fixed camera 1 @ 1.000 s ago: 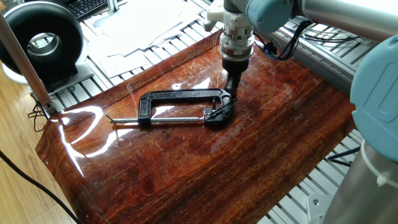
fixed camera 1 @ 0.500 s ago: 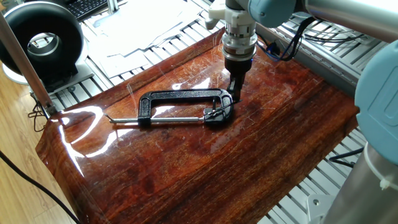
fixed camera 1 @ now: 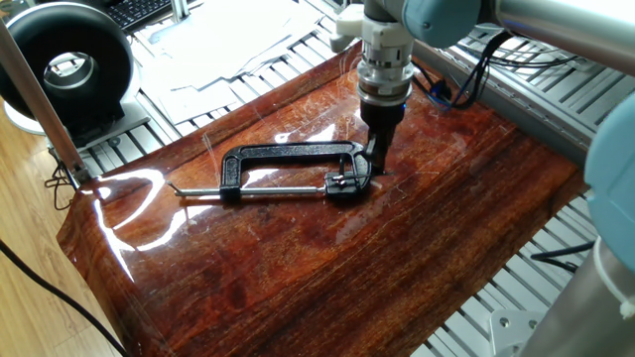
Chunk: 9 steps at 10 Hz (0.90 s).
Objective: Turn the hands of a clock
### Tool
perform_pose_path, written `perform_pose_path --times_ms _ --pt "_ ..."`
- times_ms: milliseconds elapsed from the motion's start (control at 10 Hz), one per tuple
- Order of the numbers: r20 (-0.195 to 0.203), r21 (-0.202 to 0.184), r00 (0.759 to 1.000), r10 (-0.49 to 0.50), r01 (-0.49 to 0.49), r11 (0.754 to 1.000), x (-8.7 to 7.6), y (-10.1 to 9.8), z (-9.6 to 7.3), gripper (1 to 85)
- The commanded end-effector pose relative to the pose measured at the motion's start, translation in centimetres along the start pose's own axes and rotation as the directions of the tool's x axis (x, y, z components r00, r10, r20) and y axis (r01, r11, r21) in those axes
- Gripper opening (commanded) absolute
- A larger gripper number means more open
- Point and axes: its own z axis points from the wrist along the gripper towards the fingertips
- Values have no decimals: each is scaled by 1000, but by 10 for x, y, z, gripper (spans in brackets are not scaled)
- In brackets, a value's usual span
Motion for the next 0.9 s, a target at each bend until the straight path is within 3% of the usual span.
perform_pose_path --times_ms 0,200,400,500,700,800 --pt "0 -64 998 67 -67 996 7 26 -3 10" --pt "5 -32 999 53 -53 998 7 18 -2 10" --pt "9 113 999 -48 46 992 -2 -21 -9 10" --pt "-18 137 999 -49 51 989 -3 -31 -26 10" --pt "-62 118 997 49 -41 992 7 -28 -79 10" --pt "-4 84 989 150 -149 985 1 -10 -92 10"
